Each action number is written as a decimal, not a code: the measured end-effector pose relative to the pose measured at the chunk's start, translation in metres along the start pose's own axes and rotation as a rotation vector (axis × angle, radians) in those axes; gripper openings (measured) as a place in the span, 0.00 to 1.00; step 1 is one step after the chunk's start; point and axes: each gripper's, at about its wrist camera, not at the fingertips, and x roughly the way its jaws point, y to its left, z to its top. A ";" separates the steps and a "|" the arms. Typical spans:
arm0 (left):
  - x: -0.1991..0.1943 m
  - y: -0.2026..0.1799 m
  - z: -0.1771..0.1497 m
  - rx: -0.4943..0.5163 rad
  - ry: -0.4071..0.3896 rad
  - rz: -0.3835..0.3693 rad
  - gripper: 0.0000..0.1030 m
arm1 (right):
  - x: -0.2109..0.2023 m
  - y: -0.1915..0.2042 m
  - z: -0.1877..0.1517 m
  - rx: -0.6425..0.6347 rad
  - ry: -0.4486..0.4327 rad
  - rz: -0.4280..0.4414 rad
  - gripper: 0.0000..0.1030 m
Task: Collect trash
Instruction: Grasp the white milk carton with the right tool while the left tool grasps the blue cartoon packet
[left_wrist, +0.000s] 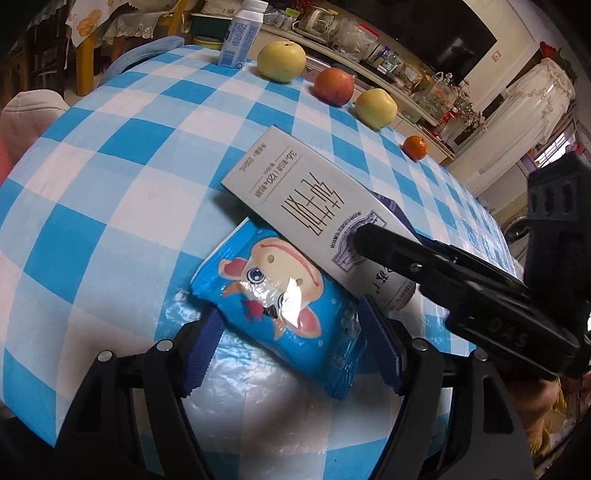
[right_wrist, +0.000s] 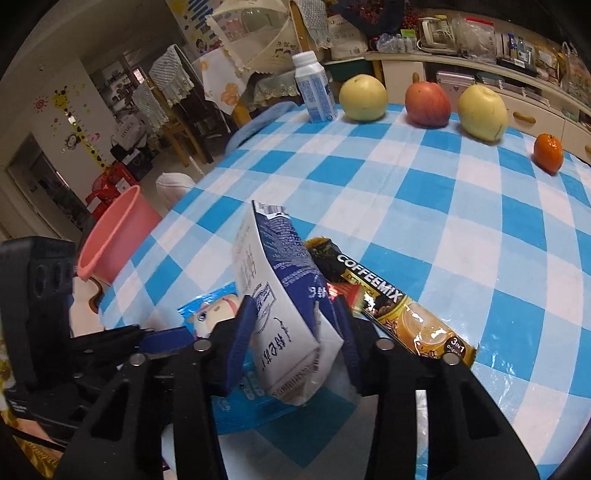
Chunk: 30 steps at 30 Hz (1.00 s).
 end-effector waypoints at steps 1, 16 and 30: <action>0.000 -0.001 0.000 -0.002 -0.010 0.000 0.72 | -0.002 0.001 0.000 -0.001 -0.005 0.011 0.36; 0.031 -0.040 0.013 0.144 0.000 0.242 0.84 | -0.051 -0.024 0.002 0.065 -0.134 -0.078 0.25; 0.023 -0.035 0.008 0.203 -0.030 0.276 0.46 | -0.038 -0.037 -0.008 0.087 -0.029 -0.124 0.29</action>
